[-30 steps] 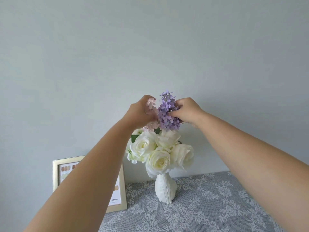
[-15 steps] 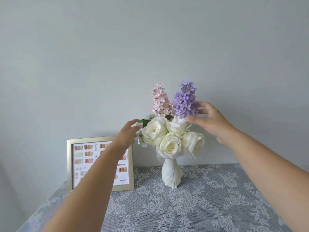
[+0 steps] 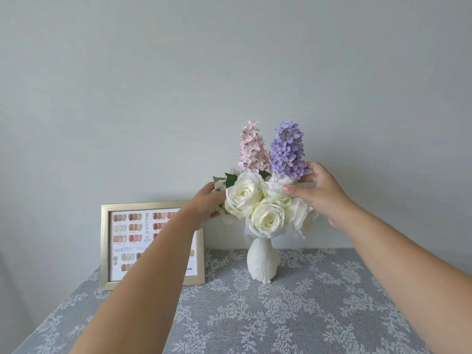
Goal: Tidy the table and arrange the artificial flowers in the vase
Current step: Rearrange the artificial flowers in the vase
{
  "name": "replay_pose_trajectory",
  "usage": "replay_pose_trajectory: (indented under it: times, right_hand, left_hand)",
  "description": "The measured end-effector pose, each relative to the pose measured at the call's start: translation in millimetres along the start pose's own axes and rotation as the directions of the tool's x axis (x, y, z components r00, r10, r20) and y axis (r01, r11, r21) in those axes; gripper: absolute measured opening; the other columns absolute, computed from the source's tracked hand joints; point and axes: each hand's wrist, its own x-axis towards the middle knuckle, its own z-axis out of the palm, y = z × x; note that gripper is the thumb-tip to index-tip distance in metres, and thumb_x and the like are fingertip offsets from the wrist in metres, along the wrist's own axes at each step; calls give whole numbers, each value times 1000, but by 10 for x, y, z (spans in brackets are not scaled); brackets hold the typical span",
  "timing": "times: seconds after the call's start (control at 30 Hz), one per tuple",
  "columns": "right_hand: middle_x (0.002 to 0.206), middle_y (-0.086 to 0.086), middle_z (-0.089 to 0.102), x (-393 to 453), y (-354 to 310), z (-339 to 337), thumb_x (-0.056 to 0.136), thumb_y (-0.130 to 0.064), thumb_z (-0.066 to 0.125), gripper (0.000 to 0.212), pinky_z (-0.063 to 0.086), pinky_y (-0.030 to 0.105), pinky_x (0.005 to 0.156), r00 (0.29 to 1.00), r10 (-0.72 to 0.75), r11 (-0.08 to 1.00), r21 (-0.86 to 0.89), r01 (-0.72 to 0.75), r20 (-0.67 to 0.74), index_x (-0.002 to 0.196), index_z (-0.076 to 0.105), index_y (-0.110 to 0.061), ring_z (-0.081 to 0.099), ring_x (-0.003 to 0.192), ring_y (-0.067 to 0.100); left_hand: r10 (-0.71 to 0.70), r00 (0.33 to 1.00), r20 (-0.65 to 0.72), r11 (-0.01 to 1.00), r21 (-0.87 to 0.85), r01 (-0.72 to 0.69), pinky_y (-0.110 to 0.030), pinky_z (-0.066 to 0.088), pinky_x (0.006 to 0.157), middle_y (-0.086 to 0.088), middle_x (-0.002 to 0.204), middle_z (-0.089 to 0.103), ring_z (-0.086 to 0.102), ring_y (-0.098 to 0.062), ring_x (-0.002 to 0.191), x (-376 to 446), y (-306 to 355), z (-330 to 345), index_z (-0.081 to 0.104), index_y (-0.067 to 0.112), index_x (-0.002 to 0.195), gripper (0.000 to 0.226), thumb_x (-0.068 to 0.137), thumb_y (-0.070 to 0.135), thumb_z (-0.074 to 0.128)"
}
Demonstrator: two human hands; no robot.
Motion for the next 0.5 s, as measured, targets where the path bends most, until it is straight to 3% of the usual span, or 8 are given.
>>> replay_pose_trajectory:
  times: [0.1,0.17,0.3,0.4,0.5]
  right_hand:
    - [105,-2,65,-14,1,18,63,-30,87,66,51,49,91,1000,2,1000,5,-2,-7,119,51,-30,64,99,16]
    - [104,-2,66,-21,4,5,63,-30,87,64,51,50,90,1000,5,1000,9,-5,-5,116,52,-31,64,98,16]
    - [103,-3,66,-30,13,-22,61,-36,86,63,51,47,89,1000,8,1000,-5,-8,-1,114,51,-34,64,96,15]
    - [103,-2,65,-42,25,-16,58,-39,85,67,52,47,90,1000,10,1000,2,-10,-3,115,50,-34,64,97,15]
    - [103,-2,65,-60,33,2,54,-43,84,66,52,48,89,1000,13,1000,8,-13,-9,110,50,-40,64,96,16]
  left_hand:
    - [-29,996,86,999,25,26,-21,49,56,4,70,63,57,-7,54,92,107,-55,65,16,100,20,88,2,59]
    - [-45,992,114,997,63,38,-16,45,48,4,61,55,49,-4,44,140,174,-97,65,12,91,21,89,-4,53]
    - [-44,985,165,991,131,22,-16,42,42,6,61,63,53,-3,43,142,267,-99,63,14,104,17,90,6,61]
    - [-46,973,227,990,137,15,-17,40,39,4,55,62,51,-7,38,116,261,-60,61,12,103,23,80,11,63]
    - [-21,987,159,995,99,6,-18,36,35,-3,58,60,49,-11,38,146,194,-19,62,10,99,12,88,6,58]
